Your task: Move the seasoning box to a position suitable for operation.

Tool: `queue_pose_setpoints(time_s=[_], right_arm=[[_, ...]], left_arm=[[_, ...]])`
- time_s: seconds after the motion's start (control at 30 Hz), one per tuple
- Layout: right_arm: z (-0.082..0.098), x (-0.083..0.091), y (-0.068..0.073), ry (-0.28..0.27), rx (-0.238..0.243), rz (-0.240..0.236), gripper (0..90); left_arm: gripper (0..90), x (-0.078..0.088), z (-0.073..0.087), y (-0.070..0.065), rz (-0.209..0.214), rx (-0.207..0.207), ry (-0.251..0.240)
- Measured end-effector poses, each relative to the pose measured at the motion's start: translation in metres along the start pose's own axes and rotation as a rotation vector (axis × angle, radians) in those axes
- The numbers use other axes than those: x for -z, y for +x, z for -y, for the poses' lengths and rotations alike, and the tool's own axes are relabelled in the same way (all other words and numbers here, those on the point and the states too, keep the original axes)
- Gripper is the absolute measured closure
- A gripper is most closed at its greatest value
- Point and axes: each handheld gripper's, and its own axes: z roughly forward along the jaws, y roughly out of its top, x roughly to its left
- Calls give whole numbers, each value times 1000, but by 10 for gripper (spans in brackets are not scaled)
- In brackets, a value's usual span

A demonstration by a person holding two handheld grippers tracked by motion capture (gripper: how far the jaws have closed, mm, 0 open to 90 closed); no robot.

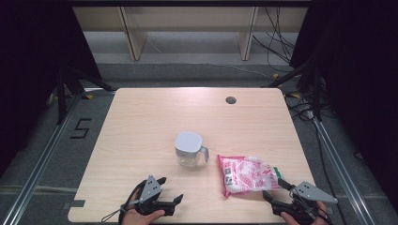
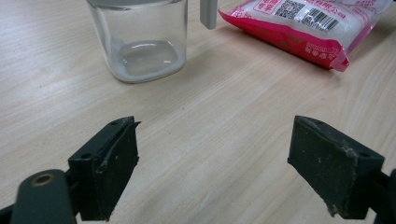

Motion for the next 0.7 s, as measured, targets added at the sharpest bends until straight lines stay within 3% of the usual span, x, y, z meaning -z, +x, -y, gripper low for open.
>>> queue_pose_setpoints(time_s=[0.13, 0.23, 0.3, 0.33, 0.4, 0.53, 0.57, 0.7], right_arm=[[0, -1, -2, -14, 21, 3, 260], [0, 1, 0, 3, -1, -1, 254], [0, -1, -1, -8, 21, 4, 251], [0, -1, -2, -8, 49, 9, 251], [-1, -1, -2, -16, 40, 9, 250], [0, 0, -2, -8, 41, 8, 250], [-1, 0, -2, -14, 34, 7, 250], [-1, 0, -2, -15, 32, 7, 250]], left_arm=[[156, 0, -1, 0, -2, 13, 0], [163, -1, 0, 0, 1, 9, 2], [176, 0, -1, 2, -7, -42, 18], [193, 0, -1, 0, -7, -14, 15], [215, -1, -1, -1, -6, 0, 6], [289, -1, -3, 1, -8, -28, 1], [331, -4, -7, -1, 23, -18, -27], [435, -12, -15, -7, 39, -24, -51]])
